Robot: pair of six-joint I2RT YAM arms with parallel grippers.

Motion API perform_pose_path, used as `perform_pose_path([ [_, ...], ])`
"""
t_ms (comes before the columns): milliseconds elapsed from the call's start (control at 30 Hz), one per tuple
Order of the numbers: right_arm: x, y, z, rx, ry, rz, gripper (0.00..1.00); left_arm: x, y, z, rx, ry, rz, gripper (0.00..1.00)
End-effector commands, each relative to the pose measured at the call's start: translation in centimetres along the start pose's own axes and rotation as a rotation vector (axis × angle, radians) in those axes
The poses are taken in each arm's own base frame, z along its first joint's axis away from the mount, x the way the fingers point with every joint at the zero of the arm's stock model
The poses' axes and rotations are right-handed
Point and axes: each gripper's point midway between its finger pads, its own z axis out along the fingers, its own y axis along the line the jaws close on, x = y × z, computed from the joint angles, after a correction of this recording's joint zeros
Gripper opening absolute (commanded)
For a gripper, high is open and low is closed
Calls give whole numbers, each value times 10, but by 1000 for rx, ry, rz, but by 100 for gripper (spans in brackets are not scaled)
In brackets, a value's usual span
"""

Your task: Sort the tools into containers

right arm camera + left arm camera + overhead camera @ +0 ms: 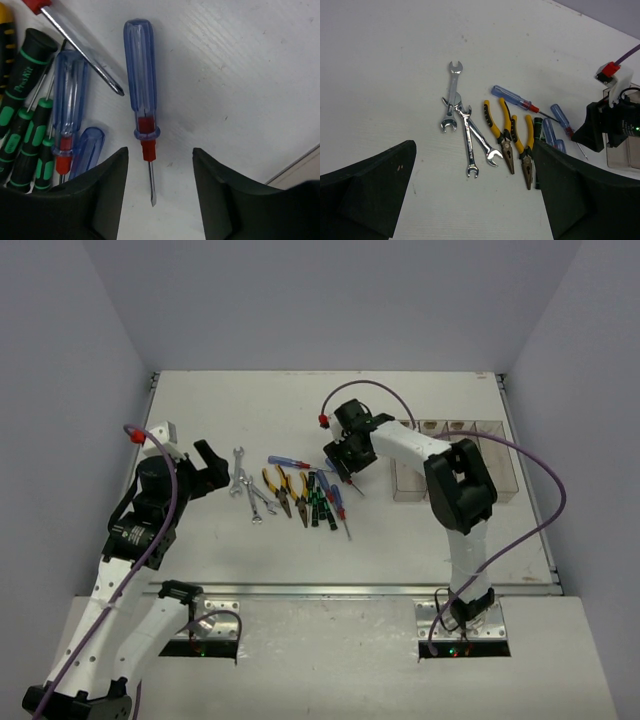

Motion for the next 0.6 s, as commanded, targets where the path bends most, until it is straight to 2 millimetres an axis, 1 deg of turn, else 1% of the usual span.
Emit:
perform_pose_path([
  [0,-13,-9,15,38,-4,-75,52,-12,-8,-1,39,-47,2,100],
  [67,-9,-9,24,33,11,-80,45,-12,-10,-1,44,-46,2,100],
  [100,-9,-8,25,30,11,-80,43,-11,-10,-1,45,-44,4,100],
  [133,-6,-5,28,17,18,-82,36,-11,-10,-1,45,-44,4,100],
  [167,-3,-4,30,11,23,-83,32,-11,-10,-1,46,-43,4,100],
  [233,1,-6,32,23,22,-79,19,-12,-10,-1,47,-46,4,100],
  [300,4,-10,26,55,24,-69,7,-12,-10,-1,49,-47,4,100],
  [333,3,-15,20,83,20,-54,3,-12,-10,-2,50,-47,5,100],
  [400,0,-23,1,138,-5,-13,0,-13,-11,-2,54,-48,5,100],
  [433,-6,-26,-17,159,-41,2,0,-12,-11,-2,55,-48,5,100],
  [500,-12,-30,-34,183,-78,33,0,-12,-11,-2,54,-47,5,100],
  [567,-19,-40,-63,207,-127,84,0,-12,-11,-2,55,-48,5,100],
])
